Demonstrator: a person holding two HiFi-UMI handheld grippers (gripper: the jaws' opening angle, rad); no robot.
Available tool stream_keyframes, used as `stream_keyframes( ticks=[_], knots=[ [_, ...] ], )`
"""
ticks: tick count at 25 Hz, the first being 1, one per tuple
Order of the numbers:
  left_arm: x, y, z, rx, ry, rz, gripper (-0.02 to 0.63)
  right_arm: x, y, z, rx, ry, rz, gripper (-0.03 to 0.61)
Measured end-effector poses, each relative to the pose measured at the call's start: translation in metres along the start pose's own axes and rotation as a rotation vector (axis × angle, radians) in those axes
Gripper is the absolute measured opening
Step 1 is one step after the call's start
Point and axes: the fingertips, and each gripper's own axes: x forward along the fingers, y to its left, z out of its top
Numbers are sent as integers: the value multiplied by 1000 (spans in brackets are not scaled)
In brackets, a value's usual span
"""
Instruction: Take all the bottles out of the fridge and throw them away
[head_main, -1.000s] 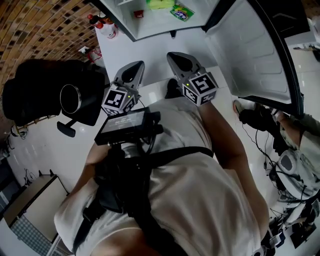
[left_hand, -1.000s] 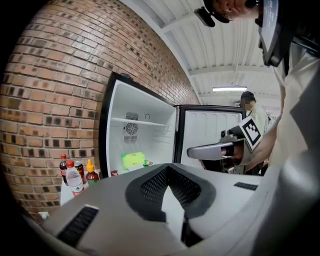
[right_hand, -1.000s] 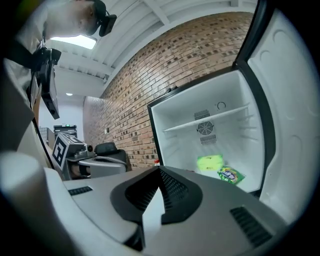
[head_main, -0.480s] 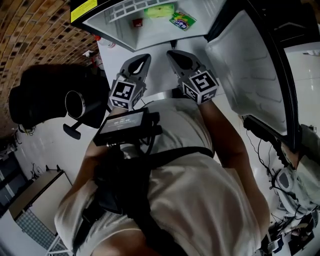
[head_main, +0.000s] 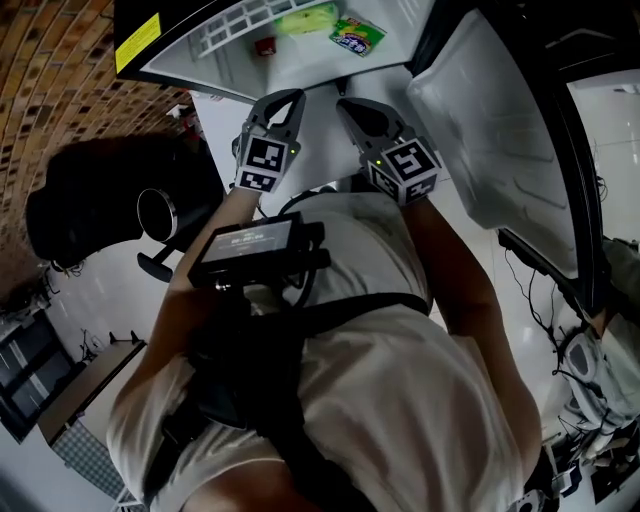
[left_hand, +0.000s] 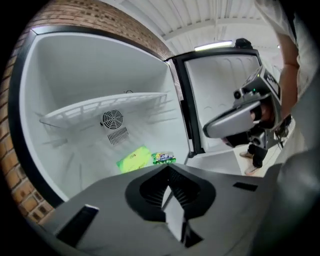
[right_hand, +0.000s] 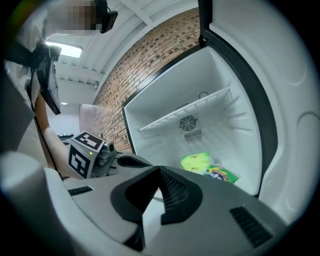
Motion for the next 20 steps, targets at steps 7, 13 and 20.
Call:
stream_keyframes(
  ticks=[7,13,20],
  knots=[
    [28,5,-16,197,136,17,12,-3,-11,-9,12,59,-50,-9],
    [56,16,-16,319,176,30,12,-3,-23,-10,33,60,-77,-9],
    [83,36,-6,427,199,81,82,-8,-33,-8,55,48,-99,-8]
  ],
)
